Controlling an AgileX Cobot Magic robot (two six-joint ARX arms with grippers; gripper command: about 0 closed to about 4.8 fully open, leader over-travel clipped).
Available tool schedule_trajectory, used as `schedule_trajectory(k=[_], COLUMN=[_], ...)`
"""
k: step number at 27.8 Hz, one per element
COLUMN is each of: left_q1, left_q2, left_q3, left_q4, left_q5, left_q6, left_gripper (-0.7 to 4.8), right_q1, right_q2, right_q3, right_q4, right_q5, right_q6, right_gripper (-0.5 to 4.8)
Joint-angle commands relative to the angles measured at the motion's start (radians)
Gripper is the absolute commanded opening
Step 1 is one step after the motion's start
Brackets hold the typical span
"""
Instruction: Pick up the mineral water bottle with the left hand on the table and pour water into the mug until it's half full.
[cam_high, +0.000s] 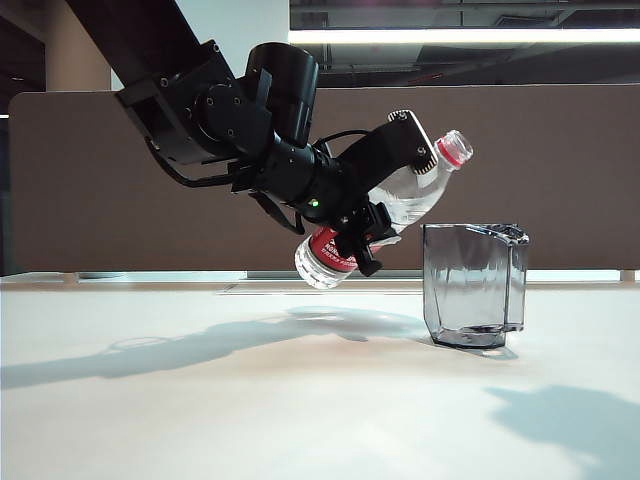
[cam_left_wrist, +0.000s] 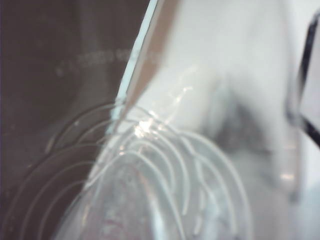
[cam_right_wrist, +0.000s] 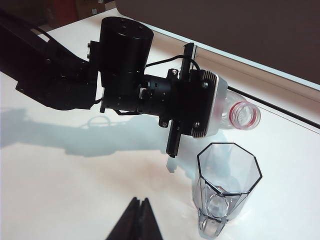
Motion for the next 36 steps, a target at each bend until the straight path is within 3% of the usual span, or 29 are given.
schedule_trajectory(k=[1,25,36], left_q1=[0.001,0.016,0.016], left_q2=[-0.012,0.000,0.000], left_q3=[0.010,0.010,0.010], left_q4=[0.057,0.109,0.144], left_q5=[0.003,0.003,0.003], left_q6=[0.070,0.333,0.408], left_gripper=[1.20,1.20,1.20], right_q1=[0.000,0.000,0.000], right_q2=[0.000,0.000,0.000], right_q3=[0.006,0.006,0.006], right_q4=[0.014,0.014,0.014], right_q5=[-0.002,-0.002,-0.002], right_q6=[-0.002,-0.002,-0.002], right_gripper=[-0.06,-0.06,-0.05])
